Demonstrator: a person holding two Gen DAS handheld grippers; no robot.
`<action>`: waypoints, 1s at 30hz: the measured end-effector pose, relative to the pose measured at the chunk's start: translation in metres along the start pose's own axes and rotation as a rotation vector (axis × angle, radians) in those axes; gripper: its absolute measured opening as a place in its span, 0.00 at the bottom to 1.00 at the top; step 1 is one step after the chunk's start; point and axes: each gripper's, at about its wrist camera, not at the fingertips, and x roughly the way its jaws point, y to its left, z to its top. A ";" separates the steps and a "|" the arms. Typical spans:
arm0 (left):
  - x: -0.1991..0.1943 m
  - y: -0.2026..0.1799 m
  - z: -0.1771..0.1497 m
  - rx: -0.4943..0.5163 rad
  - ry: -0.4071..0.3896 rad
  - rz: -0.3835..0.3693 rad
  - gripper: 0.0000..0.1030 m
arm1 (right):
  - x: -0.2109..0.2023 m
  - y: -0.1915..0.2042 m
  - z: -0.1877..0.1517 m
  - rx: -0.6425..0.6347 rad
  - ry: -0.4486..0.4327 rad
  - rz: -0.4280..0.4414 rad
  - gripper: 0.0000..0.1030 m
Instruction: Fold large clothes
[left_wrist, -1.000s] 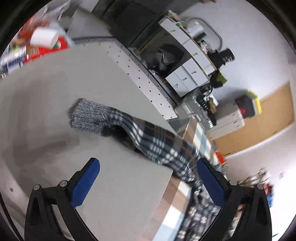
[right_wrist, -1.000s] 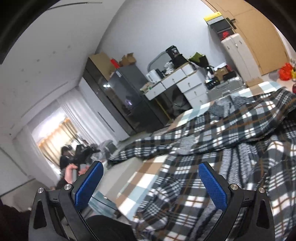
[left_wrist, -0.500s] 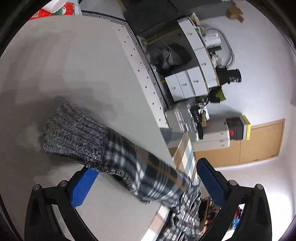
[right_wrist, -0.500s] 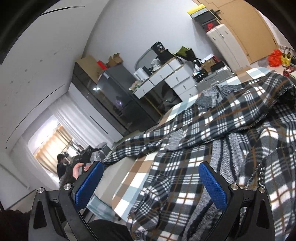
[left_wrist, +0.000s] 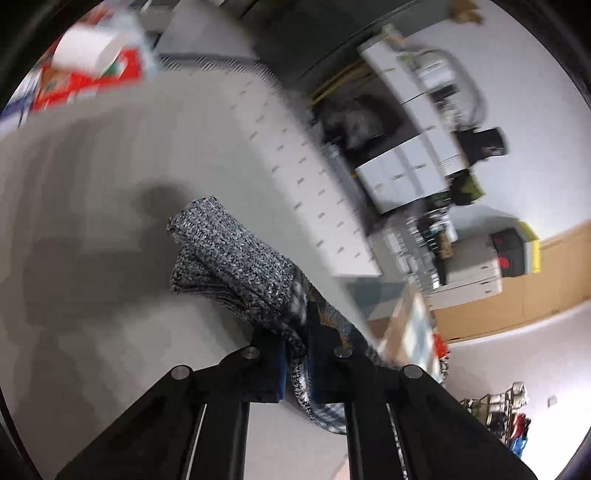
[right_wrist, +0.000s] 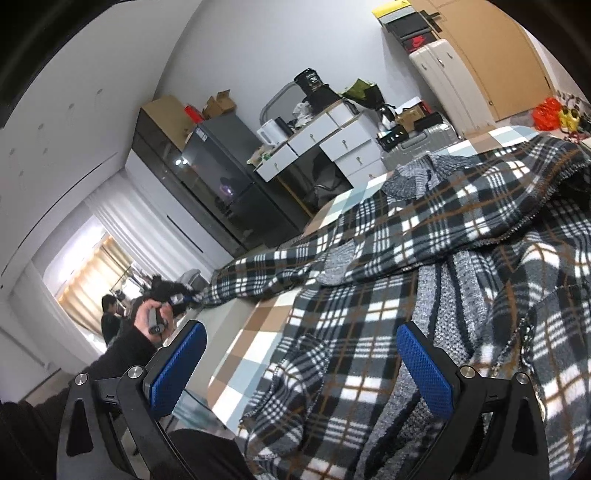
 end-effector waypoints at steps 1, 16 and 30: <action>-0.016 -0.007 0.002 0.012 -0.034 -0.041 0.03 | 0.001 0.002 -0.001 -0.006 0.004 0.001 1.00; -0.171 -0.229 -0.108 0.619 -0.222 -0.408 0.02 | -0.028 0.012 0.005 -0.014 -0.074 0.064 1.00; -0.102 -0.369 -0.305 0.983 0.104 -0.411 0.02 | -0.094 -0.013 0.026 0.039 -0.252 0.083 1.00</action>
